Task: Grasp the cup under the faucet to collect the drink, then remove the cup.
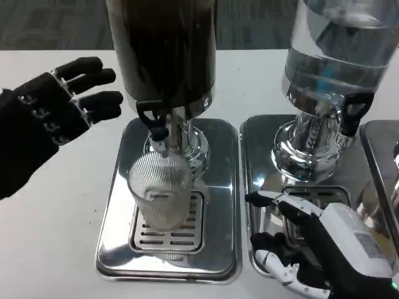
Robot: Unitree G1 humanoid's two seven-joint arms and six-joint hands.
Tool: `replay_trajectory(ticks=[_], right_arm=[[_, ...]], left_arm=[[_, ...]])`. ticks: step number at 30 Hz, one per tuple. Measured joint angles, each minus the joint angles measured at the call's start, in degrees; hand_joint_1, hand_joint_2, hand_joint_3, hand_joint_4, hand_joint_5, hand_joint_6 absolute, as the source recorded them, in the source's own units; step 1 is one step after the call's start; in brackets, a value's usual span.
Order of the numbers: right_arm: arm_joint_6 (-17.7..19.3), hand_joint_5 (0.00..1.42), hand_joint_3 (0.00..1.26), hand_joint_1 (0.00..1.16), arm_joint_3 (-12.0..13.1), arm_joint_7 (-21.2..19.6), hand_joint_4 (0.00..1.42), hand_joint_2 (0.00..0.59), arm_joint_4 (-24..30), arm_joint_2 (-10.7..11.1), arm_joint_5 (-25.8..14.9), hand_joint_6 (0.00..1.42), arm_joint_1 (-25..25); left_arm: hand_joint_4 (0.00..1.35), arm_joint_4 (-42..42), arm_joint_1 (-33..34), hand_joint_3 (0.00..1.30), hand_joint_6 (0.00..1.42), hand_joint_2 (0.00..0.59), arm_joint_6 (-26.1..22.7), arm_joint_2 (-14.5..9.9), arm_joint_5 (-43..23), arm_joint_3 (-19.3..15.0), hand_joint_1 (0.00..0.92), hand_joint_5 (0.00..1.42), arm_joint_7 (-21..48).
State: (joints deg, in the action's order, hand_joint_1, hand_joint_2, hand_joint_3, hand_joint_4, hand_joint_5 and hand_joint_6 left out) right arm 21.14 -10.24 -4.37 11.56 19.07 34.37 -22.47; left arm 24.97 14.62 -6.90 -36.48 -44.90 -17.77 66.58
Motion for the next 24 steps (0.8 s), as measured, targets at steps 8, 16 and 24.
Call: replay_trajectory(ticks=[8, 16, 24], right_arm=[[0.0, 0.24, 0.29, 0.47, 0.0, -0.4, 0.27, 0.411, -0.4, -0.7, 0.0, 0.29, 0.2], [0.0, 0.24, 0.29, 0.46, -0.3, -1.2, 0.27, 0.416, -1.0, -1.1, 0.1, 0.28, 0.5], [0.0, 0.24, 0.28, 0.45, -0.5, -1.5, 0.27, 0.419, -2.1, -1.6, 0.1, 0.28, 0.7]], left_arm=[[0.05, -1.8, 2.3, 0.17, 0.11, 0.014, -5.7, 0.0, 0.4, -1.3, 0.0, 0.15, 1.6], [0.03, -3.7, 4.2, 0.15, 0.09, 0.012, -9.4, 0.6, 0.5, -0.3, 0.0, 0.13, 3.7], [0.05, -5.3, 4.5, 0.17, 0.09, 0.018, -11.7, 1.4, 0.6, 0.9, 0.0, 0.14, 4.2]])
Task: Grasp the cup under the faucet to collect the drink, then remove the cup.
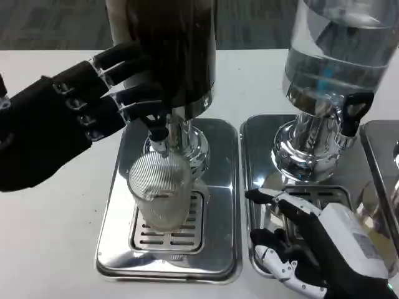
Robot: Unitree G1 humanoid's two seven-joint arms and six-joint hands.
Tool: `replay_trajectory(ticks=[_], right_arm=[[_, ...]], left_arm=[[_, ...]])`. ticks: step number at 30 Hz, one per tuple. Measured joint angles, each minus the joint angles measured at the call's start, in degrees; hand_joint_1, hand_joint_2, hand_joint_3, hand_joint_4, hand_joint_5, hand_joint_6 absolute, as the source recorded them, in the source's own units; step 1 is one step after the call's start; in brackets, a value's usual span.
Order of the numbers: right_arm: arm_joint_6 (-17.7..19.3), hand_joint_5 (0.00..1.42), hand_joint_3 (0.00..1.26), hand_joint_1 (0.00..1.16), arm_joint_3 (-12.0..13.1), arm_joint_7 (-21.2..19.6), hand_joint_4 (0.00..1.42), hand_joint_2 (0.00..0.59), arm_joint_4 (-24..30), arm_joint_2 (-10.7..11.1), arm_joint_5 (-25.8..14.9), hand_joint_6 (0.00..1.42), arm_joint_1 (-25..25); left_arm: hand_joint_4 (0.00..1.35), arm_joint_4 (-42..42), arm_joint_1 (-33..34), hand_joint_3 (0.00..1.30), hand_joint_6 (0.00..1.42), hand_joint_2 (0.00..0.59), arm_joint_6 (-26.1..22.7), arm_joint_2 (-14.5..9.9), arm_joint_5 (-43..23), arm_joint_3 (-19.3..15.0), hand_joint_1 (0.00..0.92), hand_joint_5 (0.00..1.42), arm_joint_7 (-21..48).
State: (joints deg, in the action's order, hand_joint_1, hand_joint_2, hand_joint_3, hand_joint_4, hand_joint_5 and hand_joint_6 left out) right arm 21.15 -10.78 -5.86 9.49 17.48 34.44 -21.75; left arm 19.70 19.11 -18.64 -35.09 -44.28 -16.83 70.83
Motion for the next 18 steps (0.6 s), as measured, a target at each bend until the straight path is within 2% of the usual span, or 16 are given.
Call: replay_trajectory(ticks=[9, 18], right_arm=[[0.0, 0.24, 0.27, 0.45, 0.0, -0.4, 0.27, 0.42, 0.0, -0.7, 0.0, 0.28, 0.0], [0.0, 0.24, 0.27, 0.45, 0.0, -0.5, 0.26, 0.42, 0.0, -1.2, 0.0, 0.28, -0.1]], left_arm=[[0.05, 0.0, 2.0, 0.18, 0.09, 0.022, 0.2, 0.5, 2.4, 1.3, 0.0, 0.14, 0.6], [0.04, 0.7, 4.0, 0.17, 0.06, 0.023, 3.2, 1.6, 6.6, 2.6, 0.0, 0.13, 1.6]])
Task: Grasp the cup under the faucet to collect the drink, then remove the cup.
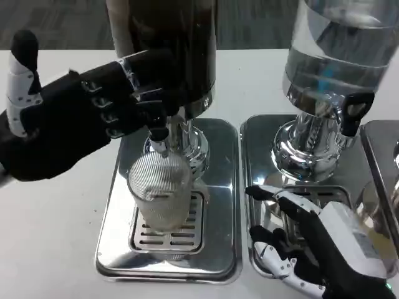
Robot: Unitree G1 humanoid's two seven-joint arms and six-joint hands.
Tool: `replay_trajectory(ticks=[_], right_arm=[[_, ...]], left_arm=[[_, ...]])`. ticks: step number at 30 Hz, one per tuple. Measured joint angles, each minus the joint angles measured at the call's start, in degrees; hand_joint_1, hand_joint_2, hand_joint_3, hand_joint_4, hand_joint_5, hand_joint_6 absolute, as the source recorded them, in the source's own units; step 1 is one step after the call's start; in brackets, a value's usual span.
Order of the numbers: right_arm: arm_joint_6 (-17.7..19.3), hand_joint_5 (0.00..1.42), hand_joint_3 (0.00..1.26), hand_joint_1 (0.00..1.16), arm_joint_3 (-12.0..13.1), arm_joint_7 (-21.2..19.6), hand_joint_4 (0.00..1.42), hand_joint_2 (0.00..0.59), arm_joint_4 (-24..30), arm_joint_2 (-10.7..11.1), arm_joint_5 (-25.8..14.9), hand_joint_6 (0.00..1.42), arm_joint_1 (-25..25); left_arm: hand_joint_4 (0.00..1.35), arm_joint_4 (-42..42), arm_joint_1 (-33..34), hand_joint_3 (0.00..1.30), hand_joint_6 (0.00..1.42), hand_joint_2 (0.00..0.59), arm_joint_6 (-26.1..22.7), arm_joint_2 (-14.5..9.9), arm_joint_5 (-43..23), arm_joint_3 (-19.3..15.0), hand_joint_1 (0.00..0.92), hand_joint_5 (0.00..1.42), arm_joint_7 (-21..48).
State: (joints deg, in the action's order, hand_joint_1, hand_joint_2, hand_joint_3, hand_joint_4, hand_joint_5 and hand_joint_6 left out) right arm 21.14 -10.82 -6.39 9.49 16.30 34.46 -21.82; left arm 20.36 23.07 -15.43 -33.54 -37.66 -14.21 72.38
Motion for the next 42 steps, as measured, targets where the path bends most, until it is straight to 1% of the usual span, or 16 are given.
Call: replay_trajectory(ticks=[10, 14, 18, 29, 37, 42], right_arm=[[0.0, 0.24, 0.27, 0.46, -0.2, 0.0, 0.26, 0.424, -0.1, -0.1, 0.0, 0.28, -0.1], [0.0, 0.24, 0.27, 0.46, -0.2, 0.0, 0.26, 0.424, -0.1, -0.1, -0.1, 0.28, -0.1], [0.0, 0.24, 0.27, 0.47, -0.2, 0.0, 0.26, 0.426, -0.1, -0.1, -0.2, 0.28, -0.2], [0.0, 0.24, 0.27, 0.51, -0.1, 0.0, 0.26, 0.432, -0.1, -0.1, -0.5, 0.28, -0.4], [-0.1, 0.24, 0.27, 0.52, -0.1, 0.0, 0.26, 0.436, -0.1, -0.1, -1.0, 0.28, -0.4], [-0.2, 0.24, 0.27, 0.52, 0.1, 0.0, 0.26, 0.441, -0.1, 0.0, -1.1, 0.28, -0.4]], left_arm=[[0.04, -0.5, 0.0, 0.19, 0.06, 0.029, 4.1, 0.3, 2.5, 1.3, 0.0, 0.1, 0.3], [0.05, -0.8, 0.0, 0.21, 0.07, 0.03, 6.4, 0.3, 3.9, 1.5, 0.0, 0.11, 0.3], [0.09, -0.8, -0.1, 0.25, 0.08, 0.029, 8.9, 0.4, 4.7, 1.8, 0.0, 0.13, 0.3], [0.12, -1.0, -0.4, 0.28, 0.09, 0.033, 16.0, 0.3, 7.4, 2.1, 0.0, 0.15, 0.5], [0.13, -1.6, -0.7, 0.29, 0.11, 0.044, 19.8, 0.3, 8.9, 2.1, 0.0, 0.16, 0.8], [0.13, -2.0, -1.3, 0.29, 0.11, 0.044, 21.0, 0.3, 9.0, 2.1, 0.0, 0.16, 0.8]])
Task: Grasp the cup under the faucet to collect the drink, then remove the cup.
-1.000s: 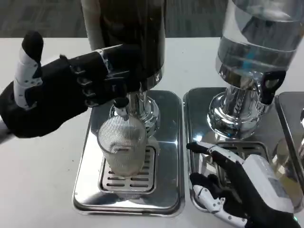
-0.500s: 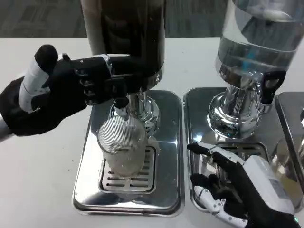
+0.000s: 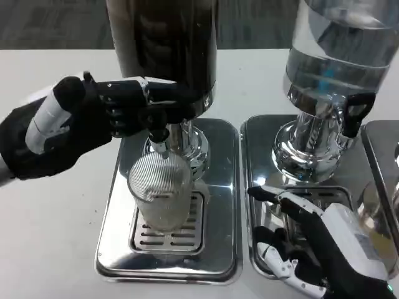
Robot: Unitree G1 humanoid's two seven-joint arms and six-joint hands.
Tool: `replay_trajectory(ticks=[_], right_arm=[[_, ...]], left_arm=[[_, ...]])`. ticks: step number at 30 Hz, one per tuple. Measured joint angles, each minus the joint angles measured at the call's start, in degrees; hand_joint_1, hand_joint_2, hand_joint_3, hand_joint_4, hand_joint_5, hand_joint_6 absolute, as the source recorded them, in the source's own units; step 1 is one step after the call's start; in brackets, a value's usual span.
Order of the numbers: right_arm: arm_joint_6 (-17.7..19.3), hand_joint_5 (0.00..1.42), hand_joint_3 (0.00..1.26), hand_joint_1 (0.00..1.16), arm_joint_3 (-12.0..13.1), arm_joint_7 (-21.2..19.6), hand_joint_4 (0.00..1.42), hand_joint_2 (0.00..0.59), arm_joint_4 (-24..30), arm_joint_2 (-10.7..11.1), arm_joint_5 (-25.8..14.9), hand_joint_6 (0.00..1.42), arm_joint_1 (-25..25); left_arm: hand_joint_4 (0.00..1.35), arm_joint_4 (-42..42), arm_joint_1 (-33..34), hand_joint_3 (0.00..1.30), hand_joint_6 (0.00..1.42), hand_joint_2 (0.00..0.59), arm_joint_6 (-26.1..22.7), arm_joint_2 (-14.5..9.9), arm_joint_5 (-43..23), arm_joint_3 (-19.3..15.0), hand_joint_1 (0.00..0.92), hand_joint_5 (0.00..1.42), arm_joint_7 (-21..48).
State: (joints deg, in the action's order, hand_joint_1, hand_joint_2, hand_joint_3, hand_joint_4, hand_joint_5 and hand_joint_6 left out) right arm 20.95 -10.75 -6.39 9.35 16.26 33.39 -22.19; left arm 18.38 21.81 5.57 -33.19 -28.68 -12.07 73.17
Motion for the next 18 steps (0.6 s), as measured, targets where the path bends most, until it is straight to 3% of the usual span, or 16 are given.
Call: replay_trajectory(ticks=[9, 18], right_arm=[[-0.2, 0.23, 0.27, 0.53, 0.4, 0.1, 0.26, 0.444, 0.0, 0.1, -0.1, 0.28, 0.0], [-0.5, 0.22, 0.27, 0.55, 0.9, 0.6, 0.26, 0.437, 0.0, 0.2, -1.0, 0.28, 0.0]], left_arm=[[0.13, -1.3, -1.1, 0.29, 0.12, 0.047, 1.9, 0.1, 0.0, 0.1, 0.0, 0.16, 0.0], [0.13, -2.5, -2.0, 0.29, 0.12, 0.047, 7.7, 0.1, 1.8, 0.7, 0.0, 0.16, -0.5]])
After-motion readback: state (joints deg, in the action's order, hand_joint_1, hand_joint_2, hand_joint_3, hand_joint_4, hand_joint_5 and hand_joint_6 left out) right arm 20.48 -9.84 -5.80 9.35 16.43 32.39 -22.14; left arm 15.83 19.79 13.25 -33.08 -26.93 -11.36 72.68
